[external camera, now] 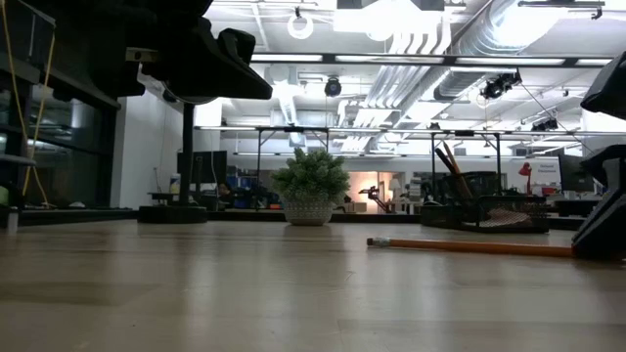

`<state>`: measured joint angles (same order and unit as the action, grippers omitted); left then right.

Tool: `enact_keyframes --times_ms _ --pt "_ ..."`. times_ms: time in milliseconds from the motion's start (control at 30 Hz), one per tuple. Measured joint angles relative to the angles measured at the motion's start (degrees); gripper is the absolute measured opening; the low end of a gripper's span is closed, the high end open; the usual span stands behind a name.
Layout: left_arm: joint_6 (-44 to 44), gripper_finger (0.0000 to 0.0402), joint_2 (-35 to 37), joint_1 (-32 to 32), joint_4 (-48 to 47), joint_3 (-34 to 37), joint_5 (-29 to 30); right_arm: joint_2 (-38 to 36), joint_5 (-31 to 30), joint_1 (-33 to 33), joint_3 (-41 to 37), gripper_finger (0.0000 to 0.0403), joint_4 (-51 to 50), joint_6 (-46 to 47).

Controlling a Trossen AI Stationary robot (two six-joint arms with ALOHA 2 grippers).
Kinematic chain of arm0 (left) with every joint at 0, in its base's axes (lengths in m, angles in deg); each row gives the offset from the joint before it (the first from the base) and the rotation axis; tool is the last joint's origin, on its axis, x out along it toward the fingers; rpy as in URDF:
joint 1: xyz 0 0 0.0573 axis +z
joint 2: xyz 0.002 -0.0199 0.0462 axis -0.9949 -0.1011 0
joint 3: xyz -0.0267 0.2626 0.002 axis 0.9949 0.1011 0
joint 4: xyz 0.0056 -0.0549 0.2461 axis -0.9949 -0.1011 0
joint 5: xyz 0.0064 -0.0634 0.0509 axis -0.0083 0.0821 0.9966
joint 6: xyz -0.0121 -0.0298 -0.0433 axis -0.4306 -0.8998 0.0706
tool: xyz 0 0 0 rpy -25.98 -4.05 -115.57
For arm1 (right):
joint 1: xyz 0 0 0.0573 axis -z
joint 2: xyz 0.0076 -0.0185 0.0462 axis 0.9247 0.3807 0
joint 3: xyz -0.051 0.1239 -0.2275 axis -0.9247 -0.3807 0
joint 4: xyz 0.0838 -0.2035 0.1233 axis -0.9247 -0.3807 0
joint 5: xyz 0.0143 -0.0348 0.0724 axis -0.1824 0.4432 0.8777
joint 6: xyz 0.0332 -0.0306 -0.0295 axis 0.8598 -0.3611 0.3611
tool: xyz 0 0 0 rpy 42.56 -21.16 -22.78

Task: Pick and place office supplies into organizer
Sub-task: Put the right pencil into the desk organizer

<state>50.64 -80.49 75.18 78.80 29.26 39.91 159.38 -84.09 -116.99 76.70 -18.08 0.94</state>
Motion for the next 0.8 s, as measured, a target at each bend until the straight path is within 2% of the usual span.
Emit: enact_keyframes --times_ms 233,400,800 --pt "0.02 0.0001 0.00 0.02 0.00 0.00 0.00 0.26 -7.52 0.08 -0.13 0.0001 4.21 -5.81" --pt "0.00 0.0001 0.00 0.00 0.00 0.00 0.00 0.32 -9.35 0.33 -0.13 0.0002 5.06 -7.63" --pt "0.00 0.0001 0.00 0.00 -0.02 0.00 0.00 0.00 -1.92 0.61 0.13 0.0008 4.75 -1.88"
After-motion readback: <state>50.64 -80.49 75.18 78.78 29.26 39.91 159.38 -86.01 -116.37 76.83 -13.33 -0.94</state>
